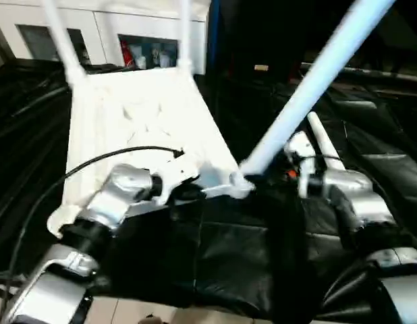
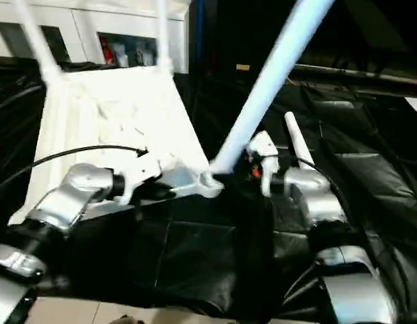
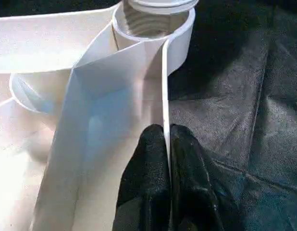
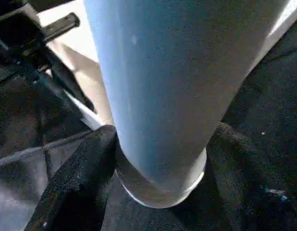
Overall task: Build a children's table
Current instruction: Insert table leg to table base
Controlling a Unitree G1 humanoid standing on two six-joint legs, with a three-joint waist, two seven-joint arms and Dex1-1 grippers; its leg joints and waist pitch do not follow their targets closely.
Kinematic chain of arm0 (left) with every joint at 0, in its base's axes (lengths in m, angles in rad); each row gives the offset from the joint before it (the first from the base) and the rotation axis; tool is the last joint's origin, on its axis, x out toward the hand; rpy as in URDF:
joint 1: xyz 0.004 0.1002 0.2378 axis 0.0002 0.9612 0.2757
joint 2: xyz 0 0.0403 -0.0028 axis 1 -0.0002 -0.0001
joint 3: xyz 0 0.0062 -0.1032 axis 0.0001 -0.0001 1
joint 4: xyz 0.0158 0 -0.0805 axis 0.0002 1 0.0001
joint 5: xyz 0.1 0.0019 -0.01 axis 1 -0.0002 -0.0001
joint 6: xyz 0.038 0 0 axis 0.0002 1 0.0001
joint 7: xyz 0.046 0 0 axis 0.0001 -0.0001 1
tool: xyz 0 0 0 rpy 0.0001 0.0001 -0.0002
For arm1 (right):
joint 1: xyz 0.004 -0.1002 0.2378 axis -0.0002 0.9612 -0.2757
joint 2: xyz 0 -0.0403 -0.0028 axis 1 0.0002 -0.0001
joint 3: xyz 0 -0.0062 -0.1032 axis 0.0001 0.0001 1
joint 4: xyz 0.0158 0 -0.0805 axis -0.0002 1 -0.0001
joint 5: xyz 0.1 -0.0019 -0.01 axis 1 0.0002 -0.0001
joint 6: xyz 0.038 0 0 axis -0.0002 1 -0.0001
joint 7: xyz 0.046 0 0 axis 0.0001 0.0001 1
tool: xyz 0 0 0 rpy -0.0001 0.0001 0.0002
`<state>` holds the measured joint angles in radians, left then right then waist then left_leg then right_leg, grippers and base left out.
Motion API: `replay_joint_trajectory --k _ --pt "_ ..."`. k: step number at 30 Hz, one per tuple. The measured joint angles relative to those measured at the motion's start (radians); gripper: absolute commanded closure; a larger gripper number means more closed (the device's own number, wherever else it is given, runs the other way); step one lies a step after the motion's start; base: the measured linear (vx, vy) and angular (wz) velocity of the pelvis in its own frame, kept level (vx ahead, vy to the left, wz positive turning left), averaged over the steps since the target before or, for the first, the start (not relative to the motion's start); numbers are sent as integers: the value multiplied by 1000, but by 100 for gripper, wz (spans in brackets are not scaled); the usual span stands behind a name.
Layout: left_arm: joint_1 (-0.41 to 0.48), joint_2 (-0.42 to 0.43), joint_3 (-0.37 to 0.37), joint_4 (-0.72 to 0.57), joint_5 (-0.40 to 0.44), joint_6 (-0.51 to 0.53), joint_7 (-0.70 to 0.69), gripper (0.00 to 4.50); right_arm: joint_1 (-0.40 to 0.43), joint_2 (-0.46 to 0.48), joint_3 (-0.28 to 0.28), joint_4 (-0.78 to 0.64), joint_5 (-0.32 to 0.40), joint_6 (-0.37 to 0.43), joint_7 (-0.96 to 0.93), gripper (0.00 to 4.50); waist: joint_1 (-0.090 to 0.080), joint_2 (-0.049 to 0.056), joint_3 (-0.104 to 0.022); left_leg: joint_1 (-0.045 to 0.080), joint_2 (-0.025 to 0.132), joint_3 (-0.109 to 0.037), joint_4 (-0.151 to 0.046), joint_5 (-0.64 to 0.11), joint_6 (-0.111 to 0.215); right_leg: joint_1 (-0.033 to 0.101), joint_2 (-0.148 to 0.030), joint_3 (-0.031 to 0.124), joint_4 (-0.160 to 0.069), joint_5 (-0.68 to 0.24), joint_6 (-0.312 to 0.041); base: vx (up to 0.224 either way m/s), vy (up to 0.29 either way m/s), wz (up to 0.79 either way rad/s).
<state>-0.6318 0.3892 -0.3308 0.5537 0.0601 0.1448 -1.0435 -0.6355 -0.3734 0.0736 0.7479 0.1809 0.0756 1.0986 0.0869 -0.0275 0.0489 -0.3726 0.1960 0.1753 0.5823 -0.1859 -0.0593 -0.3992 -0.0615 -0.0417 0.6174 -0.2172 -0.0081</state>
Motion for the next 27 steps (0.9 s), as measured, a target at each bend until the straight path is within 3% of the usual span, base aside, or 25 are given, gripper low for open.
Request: replay_joint_trajectory --k 7,18,27 --pt "5 12 0 -10 -3 -7 -17 450 0 3 16 -61 0 72 2 187 1 -6 2 0 0 0 1 0 0 0 0 0 1 0 0 0 0 0" --pt "5 13 -1 -9 2 -12 -23 450 -56 63 83 -28 -41 67 3 188 1 -12 4 1 1 0 6 0 -1 0 0 1 8 0 0 0 0 0" --pt "5 15 -1 -9 3 -13 -26 450 -113 56 81 59 -70 41 -24 188 1 -14 4 1 1 0 7 0 -1 0 0 1 10 0 0 0 0 0"
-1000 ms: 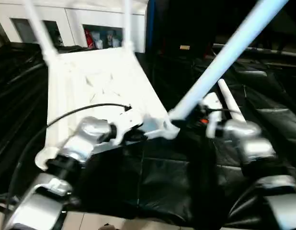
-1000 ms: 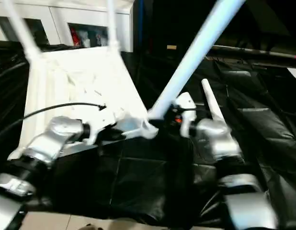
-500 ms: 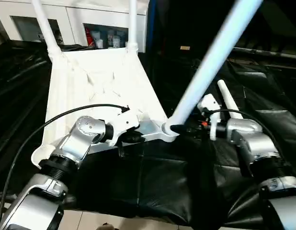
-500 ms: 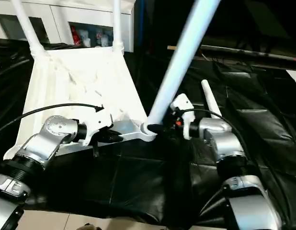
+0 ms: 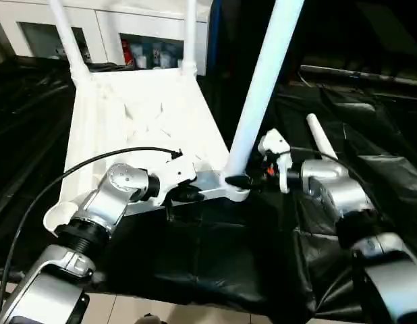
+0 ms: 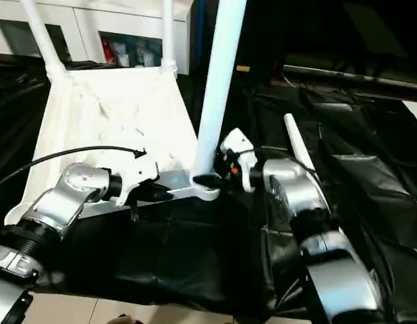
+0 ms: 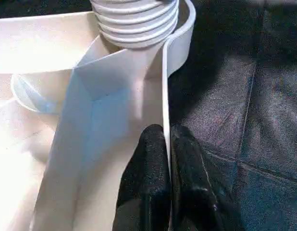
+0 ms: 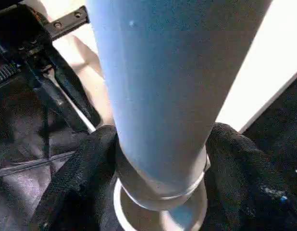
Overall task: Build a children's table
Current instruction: Insert table leg to table base
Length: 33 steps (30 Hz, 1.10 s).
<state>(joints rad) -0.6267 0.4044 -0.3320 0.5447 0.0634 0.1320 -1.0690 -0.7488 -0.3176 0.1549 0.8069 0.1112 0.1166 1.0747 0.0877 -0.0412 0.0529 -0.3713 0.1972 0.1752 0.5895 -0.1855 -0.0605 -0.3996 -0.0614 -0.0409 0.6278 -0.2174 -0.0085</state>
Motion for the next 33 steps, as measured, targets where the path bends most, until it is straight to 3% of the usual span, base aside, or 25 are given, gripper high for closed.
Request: replay_joint_trajectory --k 14,33 --pt "0 4 0 2 1 -1 -9 450 -2 -73 2 2 2 34 120 188 2 0 0 0 0 0 3 0 0 0 0 0 3 0 0 0 0 0" --pt "0 16 1 3 9 1 -17 450 -65 0 8 110 -36 6 62 188 -4 -3 -1 2 2 0 3 1 -2 1 2 0 5 1 -2 0 0 0"
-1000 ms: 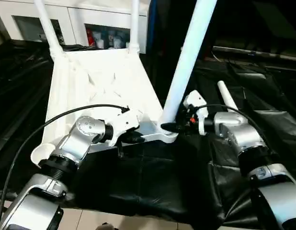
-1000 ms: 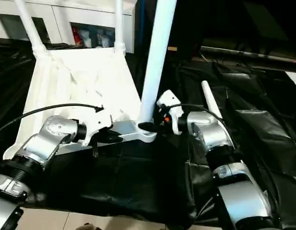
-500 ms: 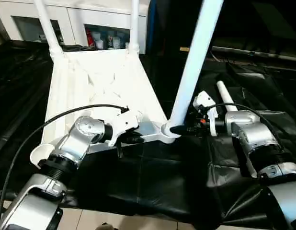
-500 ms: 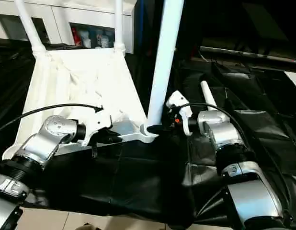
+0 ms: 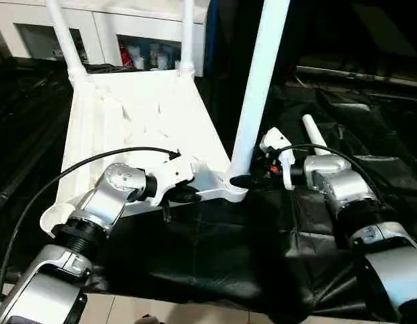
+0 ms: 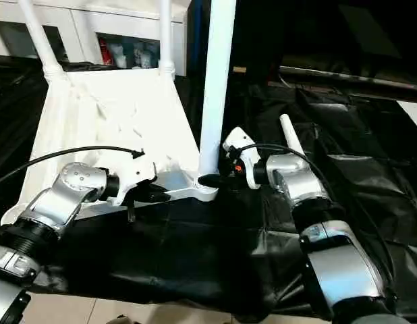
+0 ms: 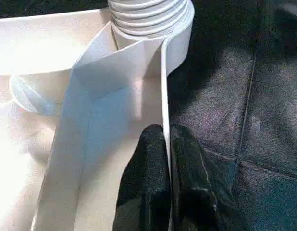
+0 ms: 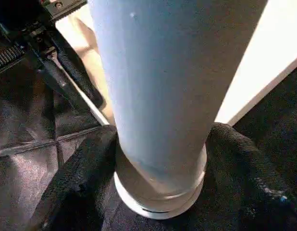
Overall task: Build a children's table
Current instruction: Insert table leg to table base
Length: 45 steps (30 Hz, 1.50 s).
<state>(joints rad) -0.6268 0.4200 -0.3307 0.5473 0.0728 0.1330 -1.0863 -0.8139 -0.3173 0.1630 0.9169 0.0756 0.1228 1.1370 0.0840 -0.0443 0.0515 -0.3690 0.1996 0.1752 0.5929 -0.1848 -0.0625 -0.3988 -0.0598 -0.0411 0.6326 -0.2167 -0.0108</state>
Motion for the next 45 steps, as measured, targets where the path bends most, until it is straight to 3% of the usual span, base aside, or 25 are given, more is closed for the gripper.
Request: replay_joint_trajectory --k 5,13,20,26,30,38,45 --pt "0 0 2 0 0 1 0 450 2 7 -19 11 9 4 -3 188 0 0 0 0 0 0 0 0 -1 0 0 0 1 0 0 0 0 0" --pt "-1 -4 5 5 1 6 1 450 95 47 -138 9 119 14 -56 188 0 0 0 1 1 0 0 -1 -4 1 0 0 1 1 -1 0 0 0" --pt "-6 -9 4 18 4 6 2 450 184 94 -191 -37 161 -46 -119 188 1 0 -1 3 1 0 0 -2 -6 3 0 0 0 1 -1 0 0 0" --pt "-6 -8 4 20 10 6 2 450 267 159 -232 -72 190 -149 -191 189 -1 3 -2 5 1 0 0 -2 -7 5 1 0 0 1 -1 0 0 0" --pt "-6 -5 2 21 10 6 1 450 291 182 -237 -80 193 -193 -216 189 -4 8 -2 7 1 0 -1 -2 -7 7 1 0 -1 1 -1 0 0 0" --pt "-6 1 -8 21 11 -1 -5 450 331 204 -226 -98 183 -291 -252 189 -5 28 -1 12 1 0 -3 -3 -8 11 1 -1 -3 0 -2 0 0 0" --pt "-6 0 -9 20 11 -5 -6 450 334 182 -178 -107 107 -395 -279 189 -4 28 -1 11 1 0 -4 -3 -8 11 1 -1 -5 0 -2 0 0 0"
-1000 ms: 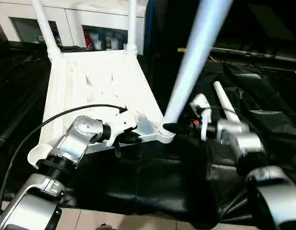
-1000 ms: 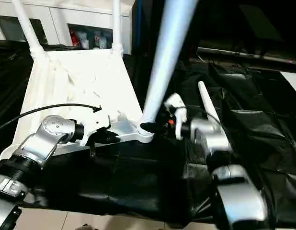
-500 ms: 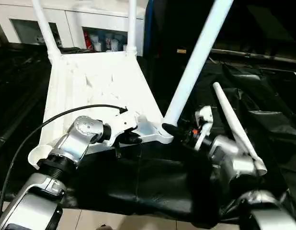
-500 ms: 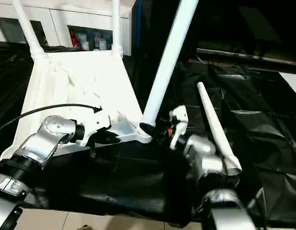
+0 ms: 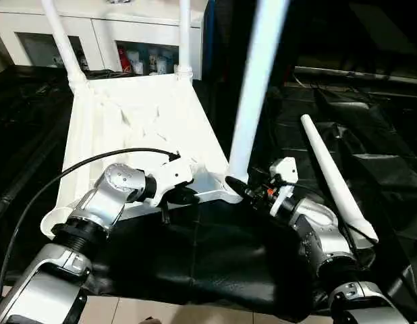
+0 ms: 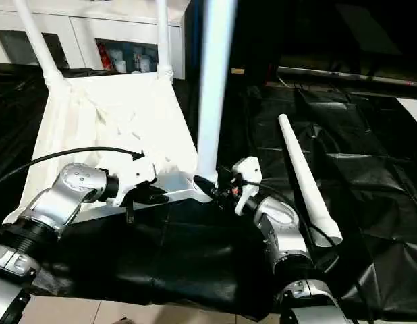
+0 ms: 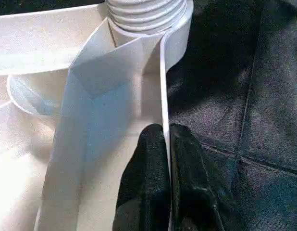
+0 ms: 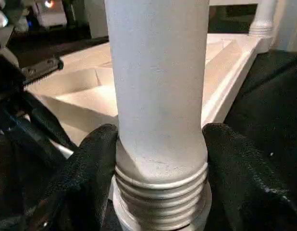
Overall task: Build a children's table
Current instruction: Insert table leg to table base
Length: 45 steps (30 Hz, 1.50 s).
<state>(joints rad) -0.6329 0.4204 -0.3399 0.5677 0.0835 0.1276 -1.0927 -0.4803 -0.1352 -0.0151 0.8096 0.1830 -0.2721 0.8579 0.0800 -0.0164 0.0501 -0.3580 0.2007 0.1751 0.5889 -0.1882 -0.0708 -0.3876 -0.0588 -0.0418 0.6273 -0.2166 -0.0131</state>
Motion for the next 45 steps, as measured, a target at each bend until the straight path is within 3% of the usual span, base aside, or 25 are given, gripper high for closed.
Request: replay_joint_trajectory --k 4,13,14,15,18,19,21,27,35,38,45 --pt "0 -3 0 -1 -1 -1 1 450 0 -21 26 0 -41 -57 -8 189 3 -3 0 0 0 0 -1 0 0 0 0 0 -1 0 0 0 0 0" --pt "1 -8 0 -1 -1 -8 8 450 -2 -25 26 17 -52 -88 -9 189 6 -8 0 -1 0 0 -1 0 0 0 0 0 -1 0 0 0 0 0" --pt "1 -12 1 5 -1 -19 15 403 -2 -27 26 19 -51 -91 -10 189 6 -8 0 -1 0 0 -1 0 0 0 0 0 -2 0 0 0 0 0" --pt "1 -19 6 10 -5 -20 20 392 -2 -31 26 20 -50 -92 -10 189 6 -8 0 -1 0 0 -1 0 0 0 0 0 -2 0 0 0 0 0" --pt "1 -41 61 -7 -80 -6 9 386 -10 -45 15 31 -48 -91 -40 189 10 -8 1 -3 0 0 0 0 0 -1 0 0 -1 0 0 0 0 0" --pt "1 -39 89 -32 -114 7 -4 356 -13 -48 8 34 -48 -90 -50 190 10 -8 1 -3 0 0 0 0 0 -1 -1 0 -1 0 0 0 0 0" --pt "-4 -36 139 -85 -173 30 -28 347 -15 -54 -1 37 -47 -88 -63 191 11 -7 1 -3 0 0 0 0 0 -1 -1 0 -1 0 0 0 0 0" --pt "-4 -52 199 -149 -288 110 -71 299 -16 -54 -4 37 -45 -90 -65 191 10 -7 1 -5 0 1 0 0 0 -2 -1 -1 -2 0 0 0 0 0" --pt "-54 -195 282 -138 -374 116 50 217 -21 -50 -2 37 -45 -90 -66 191 8 -8 1 -8 0 1 2 0 1 -4 -1 -1 -1 0 0 0 0 0" --pt "-93 -236 295 -103 -383 114 93 214 -24 -49 3 37 -46 -90 -66 191 7 -8 1 -8 0 1 1 0 1 -5 -1 -1 -1 0 0 0 0 0" --pt "-108 -303 327 -63 -440 126 122 158 -28 -45 3 38 -46 -91 -65 191 6 -8 1 -11 1 1 1 1 1 -8 -1 -1 0 0 0 0 0 0"
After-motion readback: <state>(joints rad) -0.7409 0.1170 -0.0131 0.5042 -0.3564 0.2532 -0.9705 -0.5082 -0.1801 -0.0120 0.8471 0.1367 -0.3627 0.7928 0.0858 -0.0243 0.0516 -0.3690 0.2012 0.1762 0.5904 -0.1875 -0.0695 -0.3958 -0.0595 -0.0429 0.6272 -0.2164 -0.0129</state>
